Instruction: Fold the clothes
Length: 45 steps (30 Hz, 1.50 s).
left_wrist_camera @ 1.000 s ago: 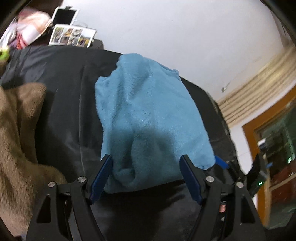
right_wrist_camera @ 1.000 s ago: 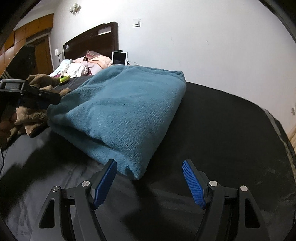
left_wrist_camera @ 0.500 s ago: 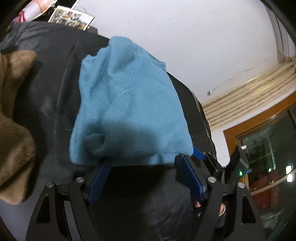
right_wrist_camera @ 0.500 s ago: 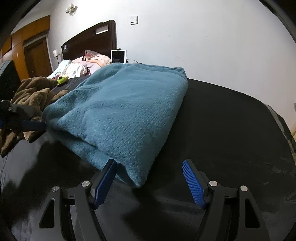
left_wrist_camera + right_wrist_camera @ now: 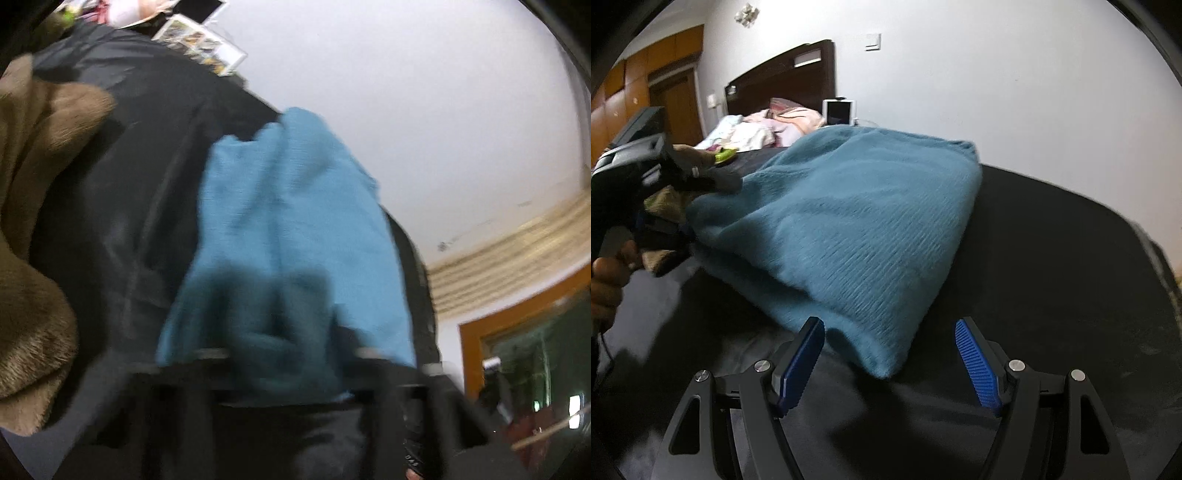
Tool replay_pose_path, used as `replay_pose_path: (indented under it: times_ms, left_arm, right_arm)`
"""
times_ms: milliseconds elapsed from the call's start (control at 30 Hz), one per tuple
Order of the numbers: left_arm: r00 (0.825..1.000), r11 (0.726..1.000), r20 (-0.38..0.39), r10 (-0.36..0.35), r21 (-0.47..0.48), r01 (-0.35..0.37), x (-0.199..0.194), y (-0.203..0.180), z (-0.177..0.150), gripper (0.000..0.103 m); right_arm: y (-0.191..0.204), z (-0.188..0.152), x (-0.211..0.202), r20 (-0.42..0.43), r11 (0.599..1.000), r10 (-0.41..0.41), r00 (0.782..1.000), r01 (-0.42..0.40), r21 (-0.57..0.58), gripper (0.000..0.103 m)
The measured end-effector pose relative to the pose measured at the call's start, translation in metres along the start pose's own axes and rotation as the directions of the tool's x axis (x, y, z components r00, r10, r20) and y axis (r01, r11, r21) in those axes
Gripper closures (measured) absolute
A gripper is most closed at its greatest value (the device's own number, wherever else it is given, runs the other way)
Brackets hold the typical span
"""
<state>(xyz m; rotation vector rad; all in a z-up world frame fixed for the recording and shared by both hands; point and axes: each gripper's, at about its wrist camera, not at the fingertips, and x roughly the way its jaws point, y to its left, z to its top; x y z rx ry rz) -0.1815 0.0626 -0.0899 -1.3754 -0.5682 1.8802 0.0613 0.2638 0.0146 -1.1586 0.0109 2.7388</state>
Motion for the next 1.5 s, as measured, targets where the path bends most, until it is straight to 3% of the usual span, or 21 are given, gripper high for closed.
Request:
replay_pose_path:
  times_ms: [67,333,500,667,867,1000,1067,1200,1367,1500]
  left_arm:
    - [1.0,1.0,0.011,-0.002,-0.021,0.002,-0.002,0.006,-0.001,0.08]
    - [0.998,0.994,0.03,0.047,0.098,-0.05,-0.016,0.0,-0.029,0.082]
    - [1.0,0.998,0.016,0.019,0.062,-0.02,-0.009,0.019,-0.032,0.082]
    - [0.999,0.996,0.023,0.029,0.084,-0.031,-0.009,0.019,-0.035,0.082]
    - [0.999,0.995,0.033,0.032,0.095,-0.035,-0.008,0.02,-0.037,0.08]
    - [0.999,0.995,0.036,0.032,0.094,-0.035,-0.002,0.015,-0.039,0.08]
    - [0.999,0.994,0.04,0.036,0.1,-0.04,-0.001,0.014,-0.039,0.08]
    - [0.998,0.99,0.047,0.051,0.126,-0.056,-0.002,0.012,-0.043,0.079]
    - [0.999,0.992,0.034,0.039,0.12,-0.042,-0.003,0.015,-0.043,0.079]
    - [0.998,0.991,0.033,0.047,0.126,-0.051,-0.003,0.013,-0.043,0.078]
  right_arm:
    - [-0.005,0.001,0.002,-0.005,0.999,-0.039,0.999,0.039,0.014,0.028]
    - [-0.041,-0.01,-0.003,-0.033,0.99,-0.068,0.997,0.071,0.118,0.027]
    - [-0.052,-0.014,0.001,-0.068,0.987,-0.022,0.997,0.033,0.159,0.022]
    - [-0.049,-0.015,-0.005,-0.065,0.993,-0.024,0.998,0.032,0.117,0.022]
    - [-0.049,-0.006,-0.05,0.045,0.99,0.049,0.998,-0.054,0.131,0.021]
    - [-0.036,0.022,-0.078,0.176,0.986,0.091,0.98,-0.113,0.119,0.02]
    - [-0.019,0.034,-0.074,0.193,0.992,0.084,0.978,-0.101,0.079,0.02]
    - [0.017,0.044,-0.042,0.124,0.996,0.087,0.988,-0.09,0.019,0.02]
    - [0.039,0.019,0.006,-0.04,0.999,0.033,0.999,-0.034,-0.03,0.019]
    - [0.04,0.01,0.007,-0.054,0.999,0.017,0.998,-0.019,-0.039,0.019]
